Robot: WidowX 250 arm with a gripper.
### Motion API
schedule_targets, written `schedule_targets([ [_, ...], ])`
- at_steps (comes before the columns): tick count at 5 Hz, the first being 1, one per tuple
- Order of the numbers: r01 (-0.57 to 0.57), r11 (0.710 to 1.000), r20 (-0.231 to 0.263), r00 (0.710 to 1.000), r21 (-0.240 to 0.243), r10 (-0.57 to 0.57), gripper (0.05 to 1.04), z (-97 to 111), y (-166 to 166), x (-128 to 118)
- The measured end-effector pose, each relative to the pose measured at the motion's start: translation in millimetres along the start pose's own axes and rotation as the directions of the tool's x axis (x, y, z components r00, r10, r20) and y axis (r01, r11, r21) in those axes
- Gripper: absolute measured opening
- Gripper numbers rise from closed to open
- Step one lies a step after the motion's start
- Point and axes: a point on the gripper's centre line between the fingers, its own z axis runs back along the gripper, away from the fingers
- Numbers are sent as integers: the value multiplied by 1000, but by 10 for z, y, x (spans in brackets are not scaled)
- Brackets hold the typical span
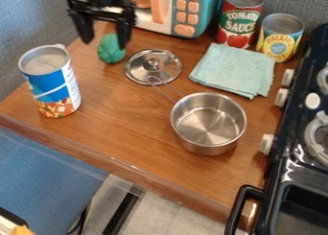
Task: Move the silver lid to the top of the silver pot
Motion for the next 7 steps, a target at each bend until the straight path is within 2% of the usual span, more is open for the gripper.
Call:
schedule_targets([
  [1, 3, 1000, 26, 1000, -5, -3, 1000, -141, -209, 232],
  [3, 0, 1000, 16, 1000, -3, 1, 1000, -469, -349, 509],
  [6, -12, 1000, -17, 1000, 2, 12, 974, -660, -291, 455],
  [7, -20, 1000, -21, 1000, -1, 20, 897, -694, -302, 453],
])
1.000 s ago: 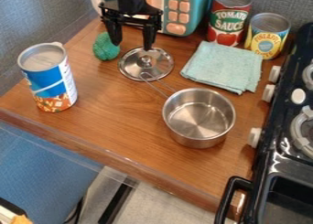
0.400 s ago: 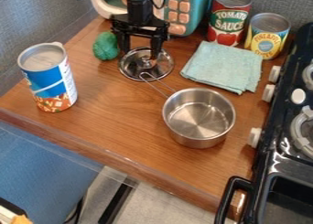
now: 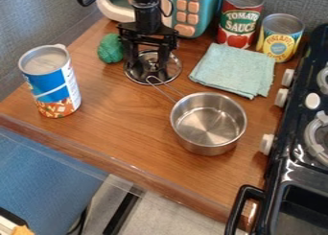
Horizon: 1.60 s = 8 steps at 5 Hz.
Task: Move the silver lid to the top of the silver pot
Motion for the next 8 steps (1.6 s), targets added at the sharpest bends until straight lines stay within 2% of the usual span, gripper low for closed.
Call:
schedule_targets([
  [2, 33, 999, -9, 999, 15, -33, 338, -2, -68, 6],
  [3, 43, 999, -23, 999, 10, -43, 287, 11, -63, 33],
  [4, 49, 999, -39, 998, -24, -50, 287, 52, -58, 64],
  [6, 85, 992, 18, 996, -92, -84, 287, 374, -176, 174],
  [7, 131, 984, 91, 989, -120, -121, 287, 705, -350, 119],
  [8, 202, 972, 102, 976, -122, -190, 287, 802, -533, -79],
])
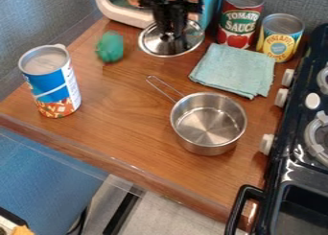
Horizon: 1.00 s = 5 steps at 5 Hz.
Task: Move the silver lid to the top of the silver pot
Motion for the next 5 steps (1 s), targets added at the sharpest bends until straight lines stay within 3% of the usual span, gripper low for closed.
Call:
schedule_targets([
  [2, 111, 994, 13, 994, 9, -111, 287, 60, -438, -169],
  [5, 145, 989, -46, 989, 37, -143, 287, -458, -640, 70],
])
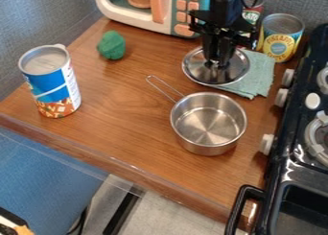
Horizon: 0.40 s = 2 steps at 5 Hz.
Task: Move the silver lid to the top of the silver pot
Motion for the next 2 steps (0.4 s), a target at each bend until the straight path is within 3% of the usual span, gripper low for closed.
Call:
schedule_targets([
  [1, 6, 1000, 7, 1000, 5, -6, 327, -15, -13, 55],
  [2, -1, 1000, 1, 1000, 1, 1, 618, 16, -31, 62],
])
